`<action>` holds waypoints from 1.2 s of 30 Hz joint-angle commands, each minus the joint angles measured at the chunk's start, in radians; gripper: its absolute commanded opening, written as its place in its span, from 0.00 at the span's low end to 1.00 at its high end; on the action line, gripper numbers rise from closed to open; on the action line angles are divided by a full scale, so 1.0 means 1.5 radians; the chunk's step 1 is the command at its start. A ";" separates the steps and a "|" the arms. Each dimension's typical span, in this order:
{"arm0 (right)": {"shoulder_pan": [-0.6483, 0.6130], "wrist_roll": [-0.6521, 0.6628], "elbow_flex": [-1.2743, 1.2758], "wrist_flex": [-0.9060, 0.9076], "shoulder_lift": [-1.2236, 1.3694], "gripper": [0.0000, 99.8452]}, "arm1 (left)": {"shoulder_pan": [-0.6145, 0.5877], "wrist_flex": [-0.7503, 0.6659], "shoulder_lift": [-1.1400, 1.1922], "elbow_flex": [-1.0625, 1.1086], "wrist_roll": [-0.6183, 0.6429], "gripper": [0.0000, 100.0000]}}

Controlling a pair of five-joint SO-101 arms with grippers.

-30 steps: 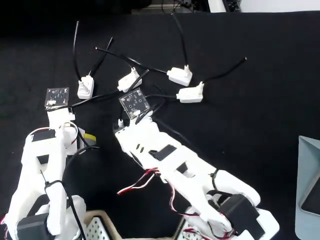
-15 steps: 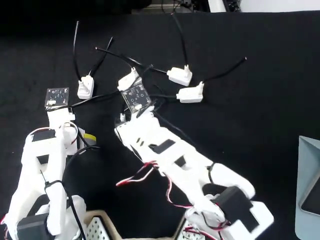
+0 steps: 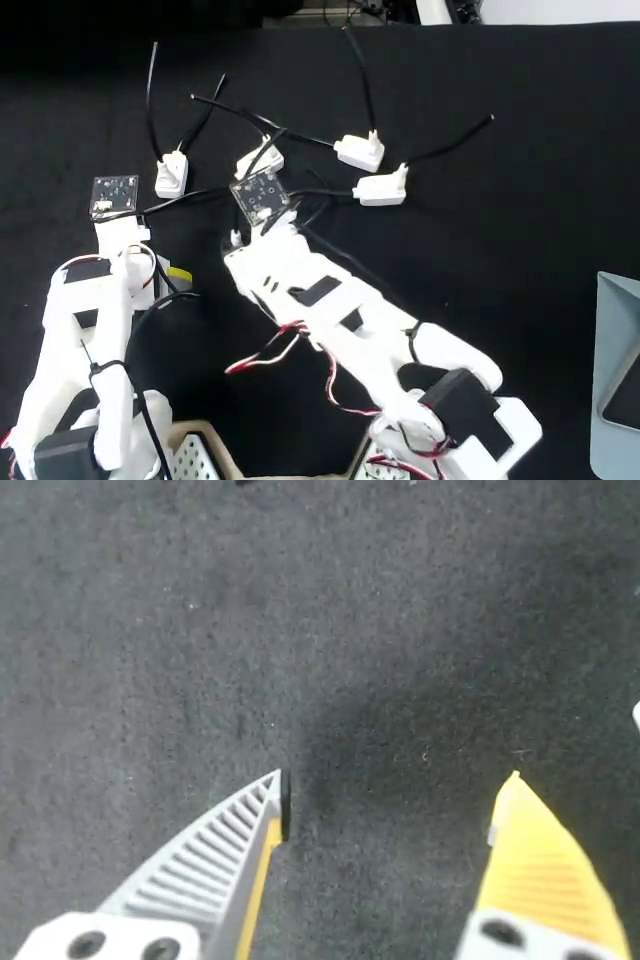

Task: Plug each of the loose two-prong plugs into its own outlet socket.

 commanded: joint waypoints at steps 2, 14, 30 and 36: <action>-0.014 0.008 0.040 0.018 -0.081 0.01 | -0.007 -0.009 -0.020 -0.004 0.003 0.32; 0.001 0.008 0.052 0.014 -0.075 0.01 | -0.005 -0.009 -0.020 -0.004 0.003 0.32; -0.007 0.143 0.030 0.017 -0.004 0.01 | -0.005 -0.009 -0.020 -0.004 0.003 0.32; -0.014 0.197 0.018 0.017 0.020 0.01 | -0.004 -0.010 -0.020 -0.004 0.002 0.32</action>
